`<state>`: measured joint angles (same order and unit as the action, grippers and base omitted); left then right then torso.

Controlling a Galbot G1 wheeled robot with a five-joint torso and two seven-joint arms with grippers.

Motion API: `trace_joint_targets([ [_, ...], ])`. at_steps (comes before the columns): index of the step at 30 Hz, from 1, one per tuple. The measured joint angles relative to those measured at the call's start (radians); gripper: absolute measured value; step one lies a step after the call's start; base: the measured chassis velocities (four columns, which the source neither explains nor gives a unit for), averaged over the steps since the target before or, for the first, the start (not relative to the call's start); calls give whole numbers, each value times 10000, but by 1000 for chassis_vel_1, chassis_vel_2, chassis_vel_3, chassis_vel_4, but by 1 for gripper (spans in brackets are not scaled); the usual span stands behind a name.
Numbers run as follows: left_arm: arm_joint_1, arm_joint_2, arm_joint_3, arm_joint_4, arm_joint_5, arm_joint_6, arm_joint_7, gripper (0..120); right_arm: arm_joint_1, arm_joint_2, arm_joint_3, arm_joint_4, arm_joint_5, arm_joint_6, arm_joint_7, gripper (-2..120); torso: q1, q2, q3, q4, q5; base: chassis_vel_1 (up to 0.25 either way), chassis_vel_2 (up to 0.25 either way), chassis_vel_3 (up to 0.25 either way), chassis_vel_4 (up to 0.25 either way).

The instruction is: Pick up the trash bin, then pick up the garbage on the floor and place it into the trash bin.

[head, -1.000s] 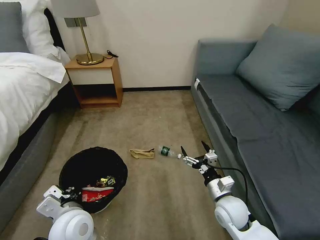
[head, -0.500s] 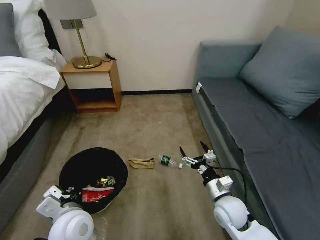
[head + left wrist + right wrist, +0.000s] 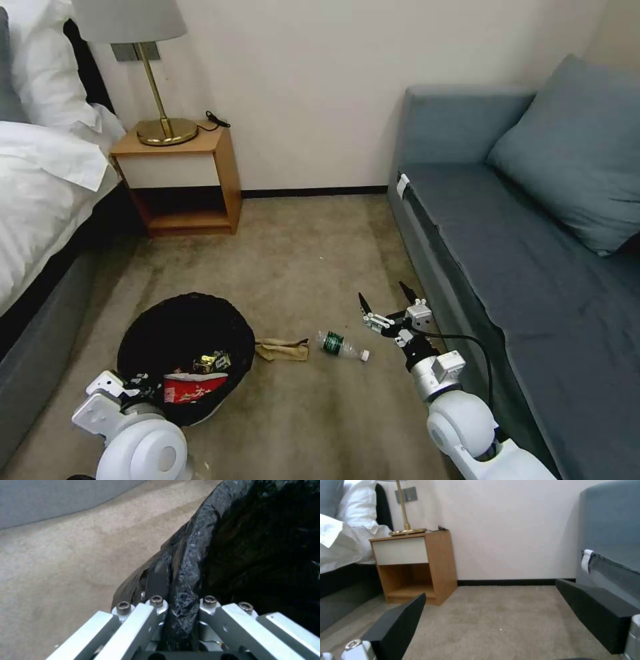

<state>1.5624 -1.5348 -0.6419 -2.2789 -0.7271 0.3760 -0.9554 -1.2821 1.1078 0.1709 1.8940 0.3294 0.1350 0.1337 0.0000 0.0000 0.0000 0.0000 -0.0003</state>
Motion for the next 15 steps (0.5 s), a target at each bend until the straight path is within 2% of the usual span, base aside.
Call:
trace_joint_targets([
  [10, -5, 8, -17, 19, 0, -10, 0, 0, -6, 28, -12, -66, -136, 84, -162, 100, 0, 0, 0, -1, 0, -132, 121, 126, -121],
  [15, -24, 5, -15, 31, 0, -13, 1, 0, -14, 17, 1, -107, -183, 94, -255, 100, 1, 0, 1, 1, 0, -23, 39, 29, -39],
])
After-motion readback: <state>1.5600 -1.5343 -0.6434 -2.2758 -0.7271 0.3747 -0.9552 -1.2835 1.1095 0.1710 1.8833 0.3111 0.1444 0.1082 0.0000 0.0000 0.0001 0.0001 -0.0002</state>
